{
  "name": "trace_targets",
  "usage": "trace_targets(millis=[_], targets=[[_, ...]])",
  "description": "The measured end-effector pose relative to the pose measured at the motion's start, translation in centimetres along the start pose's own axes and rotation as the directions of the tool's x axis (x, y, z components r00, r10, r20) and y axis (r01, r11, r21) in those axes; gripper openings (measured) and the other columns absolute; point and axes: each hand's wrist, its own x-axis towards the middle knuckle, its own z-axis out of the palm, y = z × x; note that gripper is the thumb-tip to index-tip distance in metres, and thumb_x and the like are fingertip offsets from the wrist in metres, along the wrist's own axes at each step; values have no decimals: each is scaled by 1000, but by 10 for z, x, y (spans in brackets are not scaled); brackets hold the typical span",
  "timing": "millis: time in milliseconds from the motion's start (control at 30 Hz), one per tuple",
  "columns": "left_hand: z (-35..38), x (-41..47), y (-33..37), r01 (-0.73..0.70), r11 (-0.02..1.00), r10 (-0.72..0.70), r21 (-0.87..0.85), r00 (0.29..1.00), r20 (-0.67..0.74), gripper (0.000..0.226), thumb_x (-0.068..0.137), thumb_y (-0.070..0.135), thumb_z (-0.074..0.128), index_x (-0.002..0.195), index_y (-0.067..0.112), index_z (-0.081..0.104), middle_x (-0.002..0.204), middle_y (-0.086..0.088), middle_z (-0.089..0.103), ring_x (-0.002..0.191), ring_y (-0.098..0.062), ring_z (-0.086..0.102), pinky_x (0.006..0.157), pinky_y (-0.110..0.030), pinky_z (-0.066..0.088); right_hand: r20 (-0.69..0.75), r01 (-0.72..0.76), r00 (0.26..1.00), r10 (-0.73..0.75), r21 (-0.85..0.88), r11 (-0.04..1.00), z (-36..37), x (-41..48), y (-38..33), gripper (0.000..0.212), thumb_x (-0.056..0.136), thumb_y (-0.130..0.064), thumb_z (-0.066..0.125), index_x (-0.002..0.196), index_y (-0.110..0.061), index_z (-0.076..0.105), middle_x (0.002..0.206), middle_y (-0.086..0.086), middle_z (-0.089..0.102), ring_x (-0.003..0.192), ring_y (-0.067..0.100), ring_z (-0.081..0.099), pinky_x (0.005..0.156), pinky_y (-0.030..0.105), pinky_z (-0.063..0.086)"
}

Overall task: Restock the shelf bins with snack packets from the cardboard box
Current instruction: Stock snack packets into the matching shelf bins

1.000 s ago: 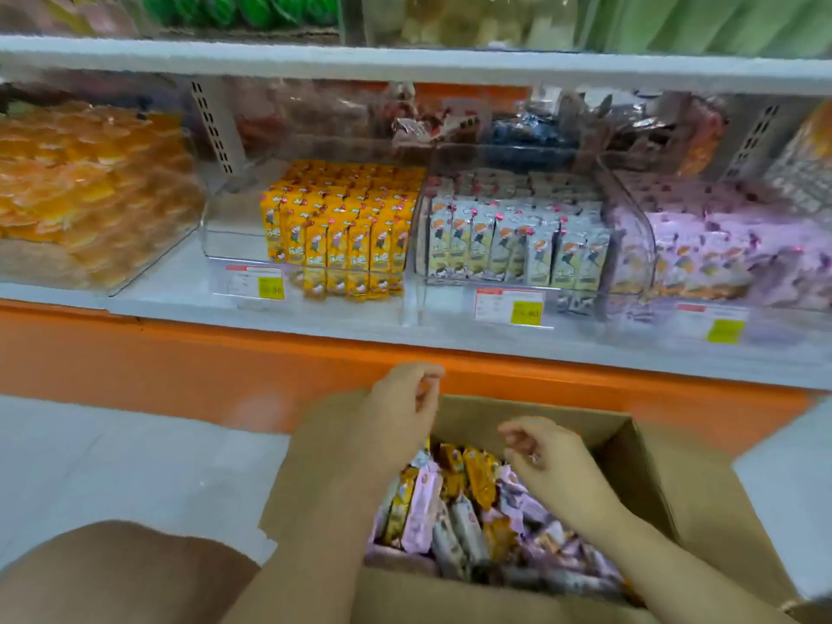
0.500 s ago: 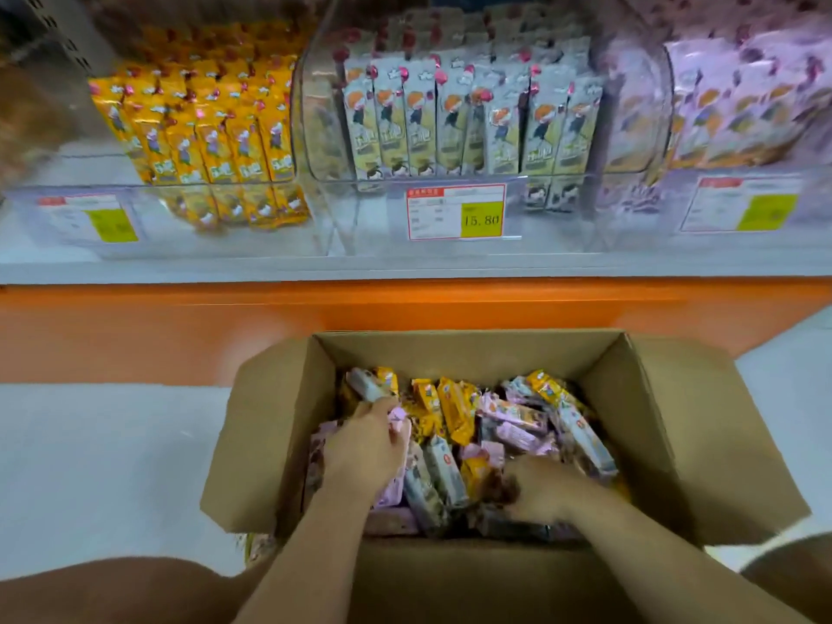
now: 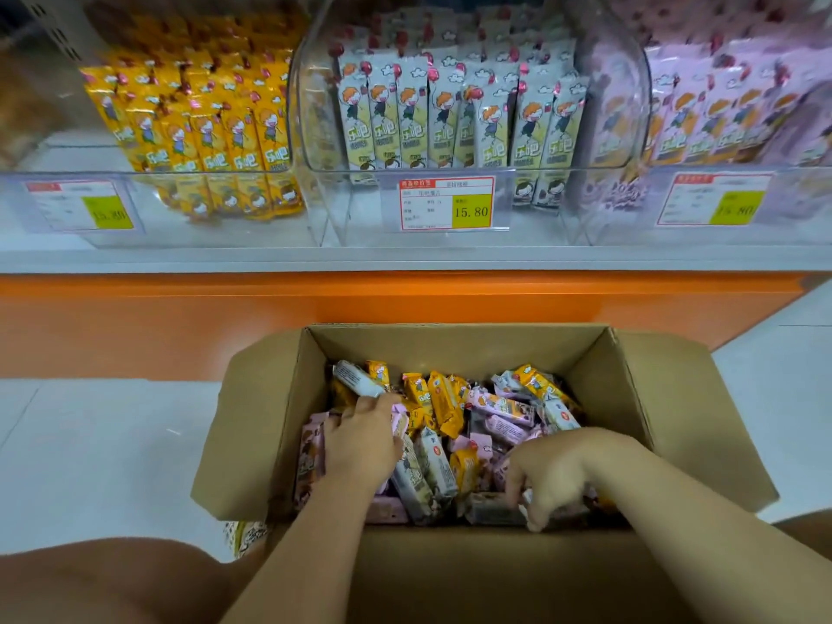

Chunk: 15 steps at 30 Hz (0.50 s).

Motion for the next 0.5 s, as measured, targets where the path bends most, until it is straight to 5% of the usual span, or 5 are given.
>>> trace_targets(millis=[67, 167, 333, 433, 500], targets=[[1, 0, 1, 5, 1000, -5, -11, 1000, 15, 54, 93, 34, 52, 143, 35, 29, 144, -2, 37, 128, -25, 42, 106, -42, 28, 27, 25, 999, -25, -18, 1000, -2, -7, -3, 45, 87, -12, 63, 131, -17, 53, 122, -3, 54, 71, 3, 54, 57, 13, 46], [0, -4, 5, 13, 999, -11, -47, 999, 39, 57, 93, 34, 52, 144, 33, 28, 146, -2, 35, 130, -26, 39, 108, -42, 27, -1, 52, 999, -52, -120, 991, 4, -18, -3, 46, 82, -10, 67, 126, -20, 58, 135, -1, 49, 116, 16, 52, 93, 28, 48], [-8, -10, 13, 17, 962, -10, -273, 1000, 26, 53, 93, 31, 53, 143, 30, 34, 146, -3, 36, 126, -26, 44, 105, -44, 37, -259, 237, 947, -191, 156, 959, -6, -47, 10, 40, 82, -7, 67, 117, -24, 61, 98, 10, 66, 67, 12, 59, 60, 21, 47], [-27, -18, 30, -69, 830, 133, -554, 988, 77, 50, 94, 20, 55, 140, 30, 38, 143, 3, 39, 96, -13, 56, 82, -29, 47, -469, 412, 857, -213, 376, 830, -16, -66, 18, 32, 85, -8, 67, 111, -28, 61, 115, 8, 65, 90, 17, 69, 83, 31, 55], [-44, -26, 45, -65, 698, 274, -713, 944, 183, 48, 94, 15, 52, 138, 30, 40, 142, 8, 43, 103, -6, 52, 84, -24, 43, -559, 497, 806, -193, 464, 733, -17, -71, 20, 30, 86, -6, 66, 112, -20, 61, 119, 6, 62, 95, 20, 68, 86, 30, 55]])
